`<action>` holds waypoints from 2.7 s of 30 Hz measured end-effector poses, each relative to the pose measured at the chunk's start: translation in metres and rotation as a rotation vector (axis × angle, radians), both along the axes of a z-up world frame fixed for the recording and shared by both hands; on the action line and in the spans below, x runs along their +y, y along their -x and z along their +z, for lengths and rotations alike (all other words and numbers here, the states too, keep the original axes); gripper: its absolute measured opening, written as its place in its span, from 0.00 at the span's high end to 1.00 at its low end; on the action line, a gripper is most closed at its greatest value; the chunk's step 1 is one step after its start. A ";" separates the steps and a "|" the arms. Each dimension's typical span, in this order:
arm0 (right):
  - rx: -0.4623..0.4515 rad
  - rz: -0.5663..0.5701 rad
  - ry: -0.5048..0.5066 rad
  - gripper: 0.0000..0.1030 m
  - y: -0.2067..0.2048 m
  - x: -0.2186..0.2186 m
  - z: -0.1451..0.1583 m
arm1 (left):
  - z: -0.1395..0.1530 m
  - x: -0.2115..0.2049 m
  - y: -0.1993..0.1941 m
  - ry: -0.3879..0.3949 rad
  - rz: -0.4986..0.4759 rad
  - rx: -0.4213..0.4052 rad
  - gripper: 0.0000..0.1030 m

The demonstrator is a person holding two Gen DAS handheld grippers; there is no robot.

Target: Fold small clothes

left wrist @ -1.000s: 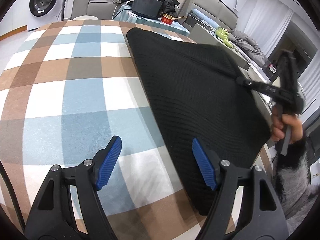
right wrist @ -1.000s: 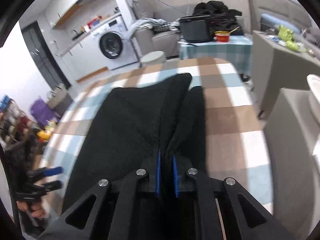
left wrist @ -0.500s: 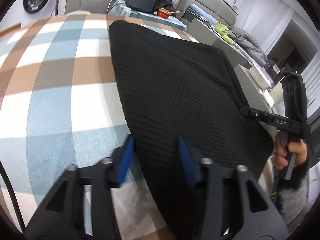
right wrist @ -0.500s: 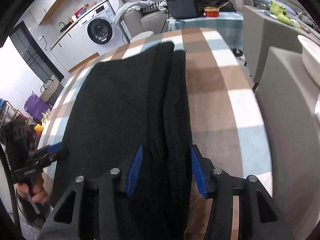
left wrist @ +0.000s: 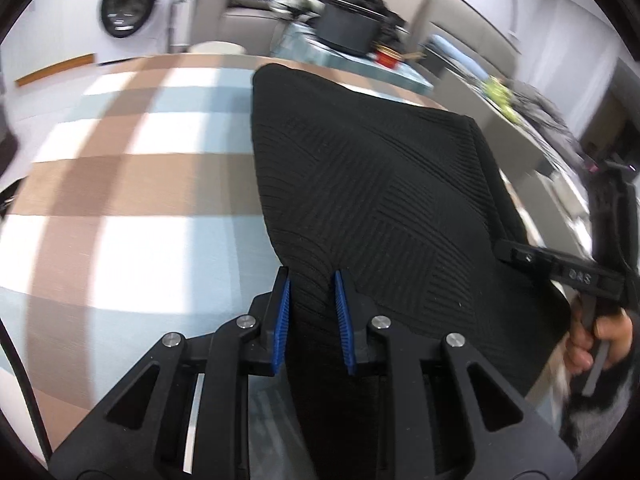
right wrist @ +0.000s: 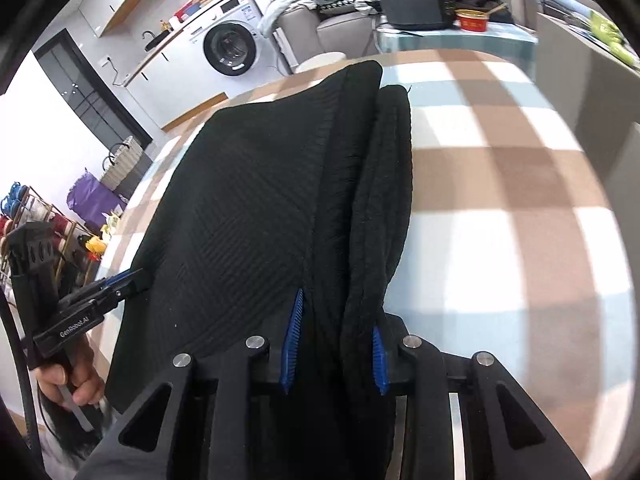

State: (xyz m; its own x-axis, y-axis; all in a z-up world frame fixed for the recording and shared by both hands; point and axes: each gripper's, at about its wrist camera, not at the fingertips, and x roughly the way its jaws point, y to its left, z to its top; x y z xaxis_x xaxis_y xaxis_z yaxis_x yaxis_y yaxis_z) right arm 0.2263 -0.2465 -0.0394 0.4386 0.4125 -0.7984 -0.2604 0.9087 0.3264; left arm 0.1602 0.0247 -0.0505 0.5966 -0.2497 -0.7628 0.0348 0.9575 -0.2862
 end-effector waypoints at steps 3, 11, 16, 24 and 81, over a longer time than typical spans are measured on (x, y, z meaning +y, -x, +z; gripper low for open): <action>0.012 0.017 -0.017 0.68 -0.007 0.014 -0.002 | -0.001 0.018 -0.003 -0.005 0.036 0.016 0.81; 0.026 0.041 -0.071 0.66 0.046 -0.024 0.016 | 0.009 0.023 0.024 0.013 0.008 -0.014 0.71; 0.065 0.065 -0.093 0.81 0.072 -0.023 0.010 | 0.007 0.019 0.043 0.014 -0.014 -0.008 0.68; 0.084 0.099 0.034 0.86 0.080 -0.012 0.008 | 0.011 0.028 0.052 0.017 0.010 -0.027 0.64; 0.032 0.022 -0.066 0.51 0.017 -0.002 0.013 | 0.007 -0.005 0.070 -0.022 -0.104 -0.009 0.47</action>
State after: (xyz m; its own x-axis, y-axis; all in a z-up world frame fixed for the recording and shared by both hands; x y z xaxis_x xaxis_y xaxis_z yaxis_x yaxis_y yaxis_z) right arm 0.2089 -0.2489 -0.0261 0.4034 0.4743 -0.7825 -0.2687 0.8789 0.3942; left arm 0.0899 0.0199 -0.0438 0.5751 -0.2934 -0.7637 0.1364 0.9548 -0.2641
